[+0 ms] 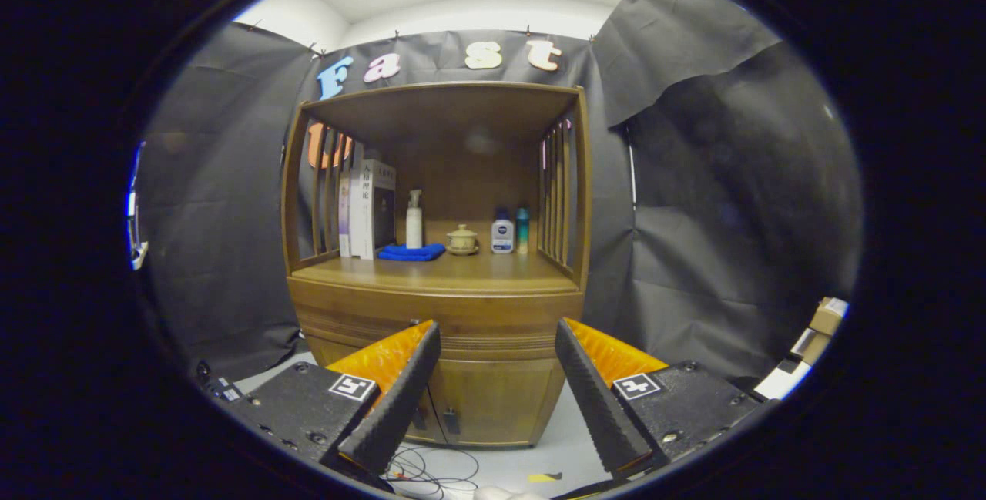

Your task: Pull open the drawer, take out the items inside it, and place them on the countertop above the cabinet.

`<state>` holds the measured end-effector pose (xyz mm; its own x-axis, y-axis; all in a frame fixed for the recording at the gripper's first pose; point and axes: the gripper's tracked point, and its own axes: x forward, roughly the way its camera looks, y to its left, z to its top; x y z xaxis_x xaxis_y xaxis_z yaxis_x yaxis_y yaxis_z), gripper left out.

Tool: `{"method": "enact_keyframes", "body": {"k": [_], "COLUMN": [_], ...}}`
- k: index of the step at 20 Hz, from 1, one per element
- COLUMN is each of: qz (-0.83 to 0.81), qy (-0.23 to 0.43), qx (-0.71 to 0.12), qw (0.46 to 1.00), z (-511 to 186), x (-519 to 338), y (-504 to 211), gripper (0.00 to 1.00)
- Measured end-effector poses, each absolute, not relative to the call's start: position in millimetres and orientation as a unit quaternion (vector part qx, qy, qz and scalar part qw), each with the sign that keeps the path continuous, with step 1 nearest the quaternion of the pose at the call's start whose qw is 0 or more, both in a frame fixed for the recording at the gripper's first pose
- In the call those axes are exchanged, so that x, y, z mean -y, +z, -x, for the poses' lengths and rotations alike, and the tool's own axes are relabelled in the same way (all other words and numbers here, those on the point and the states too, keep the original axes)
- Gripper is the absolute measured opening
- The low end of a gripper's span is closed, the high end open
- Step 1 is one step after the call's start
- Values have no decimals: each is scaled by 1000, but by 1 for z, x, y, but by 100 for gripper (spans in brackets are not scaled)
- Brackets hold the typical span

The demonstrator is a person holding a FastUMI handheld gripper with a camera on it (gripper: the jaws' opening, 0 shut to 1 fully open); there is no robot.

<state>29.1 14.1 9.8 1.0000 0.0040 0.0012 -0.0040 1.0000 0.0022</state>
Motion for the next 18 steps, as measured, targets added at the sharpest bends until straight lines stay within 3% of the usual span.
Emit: {"method": "enact_keyframes", "body": {"k": [9,18], "qz": [-16,-14], "qy": [27,31], "qx": [6,-21], "qw": [999,999], "z": [-110,-193], "x": [-76,-122], "y": [5,-50], "gripper": [97,97]}}
